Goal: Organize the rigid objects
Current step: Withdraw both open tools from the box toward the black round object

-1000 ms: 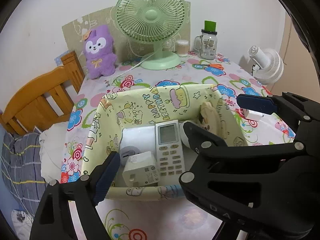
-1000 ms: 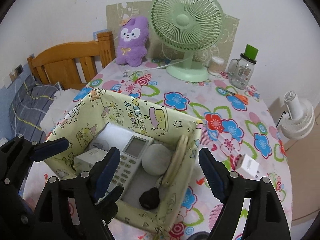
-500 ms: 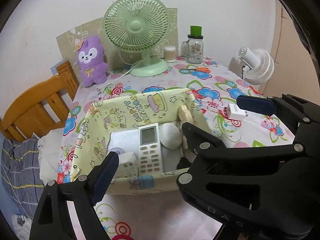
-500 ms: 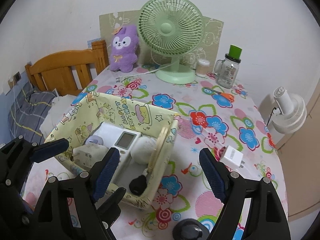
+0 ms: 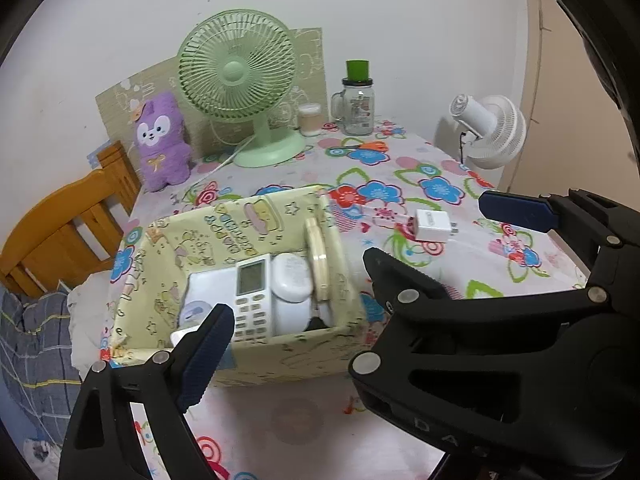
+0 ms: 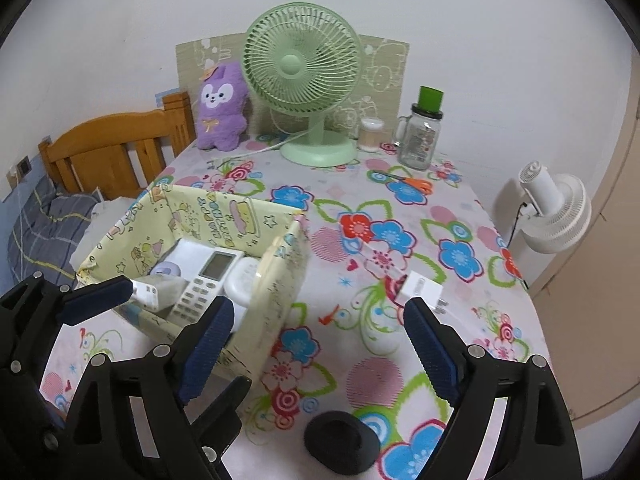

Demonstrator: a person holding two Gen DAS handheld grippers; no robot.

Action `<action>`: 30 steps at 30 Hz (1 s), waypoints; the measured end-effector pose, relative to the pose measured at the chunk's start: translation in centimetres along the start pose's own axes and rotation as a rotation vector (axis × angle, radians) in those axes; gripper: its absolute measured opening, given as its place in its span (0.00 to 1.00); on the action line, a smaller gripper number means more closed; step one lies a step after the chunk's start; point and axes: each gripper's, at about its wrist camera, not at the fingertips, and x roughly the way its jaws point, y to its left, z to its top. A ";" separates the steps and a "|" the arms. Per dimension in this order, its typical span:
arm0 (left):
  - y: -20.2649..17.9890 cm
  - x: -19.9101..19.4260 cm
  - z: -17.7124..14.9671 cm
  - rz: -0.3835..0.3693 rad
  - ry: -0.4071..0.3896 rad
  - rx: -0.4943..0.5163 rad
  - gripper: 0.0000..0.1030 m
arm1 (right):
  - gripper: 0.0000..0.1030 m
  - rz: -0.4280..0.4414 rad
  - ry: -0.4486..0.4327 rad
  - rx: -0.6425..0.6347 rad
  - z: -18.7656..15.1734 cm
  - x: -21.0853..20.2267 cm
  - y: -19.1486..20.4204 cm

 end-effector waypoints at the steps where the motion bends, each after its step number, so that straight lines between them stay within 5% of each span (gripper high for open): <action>1: -0.2 -0.1 0.0 -0.002 -0.003 0.003 0.90 | 0.87 -0.003 -0.001 0.002 -0.1 -0.1 -0.2; 30: -7.3 0.4 -1.6 -0.067 -0.016 0.084 0.94 | 0.89 -0.091 0.037 0.100 -5.1 -2.0 -6.5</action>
